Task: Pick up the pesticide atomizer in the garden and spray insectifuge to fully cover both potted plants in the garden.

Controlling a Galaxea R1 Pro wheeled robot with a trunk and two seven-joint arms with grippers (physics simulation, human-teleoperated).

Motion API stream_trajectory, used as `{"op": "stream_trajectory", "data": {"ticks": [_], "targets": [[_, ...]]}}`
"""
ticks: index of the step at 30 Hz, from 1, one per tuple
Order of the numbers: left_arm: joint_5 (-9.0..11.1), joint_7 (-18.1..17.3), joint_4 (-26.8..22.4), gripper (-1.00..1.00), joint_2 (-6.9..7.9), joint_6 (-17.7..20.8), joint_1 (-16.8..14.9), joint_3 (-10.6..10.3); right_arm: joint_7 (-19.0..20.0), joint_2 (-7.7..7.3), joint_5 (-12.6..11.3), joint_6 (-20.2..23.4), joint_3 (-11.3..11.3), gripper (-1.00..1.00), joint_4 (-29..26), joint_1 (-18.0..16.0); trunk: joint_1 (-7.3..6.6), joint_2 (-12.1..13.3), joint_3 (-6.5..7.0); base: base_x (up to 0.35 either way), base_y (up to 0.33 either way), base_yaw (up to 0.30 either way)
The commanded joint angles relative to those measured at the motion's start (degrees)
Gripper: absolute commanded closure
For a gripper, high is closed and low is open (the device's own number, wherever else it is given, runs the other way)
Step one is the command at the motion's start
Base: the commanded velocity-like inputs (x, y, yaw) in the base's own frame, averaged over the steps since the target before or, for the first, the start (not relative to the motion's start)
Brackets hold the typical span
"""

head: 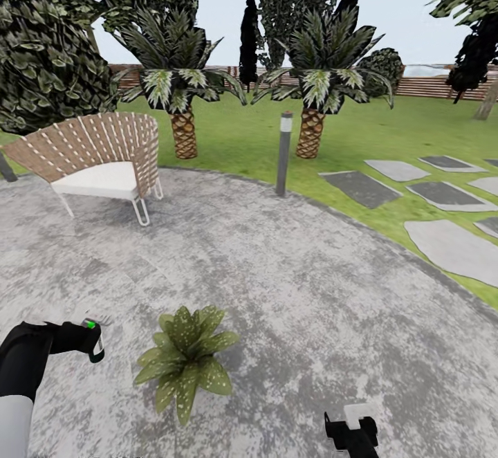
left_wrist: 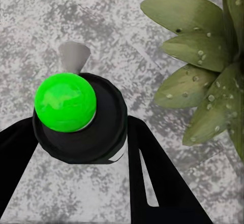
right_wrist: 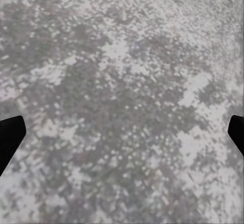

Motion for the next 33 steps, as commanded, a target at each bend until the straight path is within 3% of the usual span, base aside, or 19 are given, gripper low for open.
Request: {"op": "stream_trajectory", "data": {"ticks": [1,15,33], "targets": [[-0.26,-0.41,-0.08,1.0,-0.03,0.35,-0.07,0.11,-0.43,-0.03,0.01,-0.05,0.47,-1.0,0.02,-0.02,0.0,-0.02,-0.05,0.082,-0.269,0.252],[-0.26,-0.42,-0.04,1.0,-0.11,0.35,-0.06,0.03,-0.43,-0.03,0.02,-0.03,0.47,-1.0,0.02,-0.02,0.0,-0.02,-0.05,0.015,-0.054,0.276],[-0.34,-0.42,-0.08,1.0,-0.2,0.26,-0.05,-0.06,-0.43,-0.03,0.07,0.0,0.47,-1.0,0.02,-0.02,0.0,-0.02,-0.05,0.088,-0.256,0.278]]}}
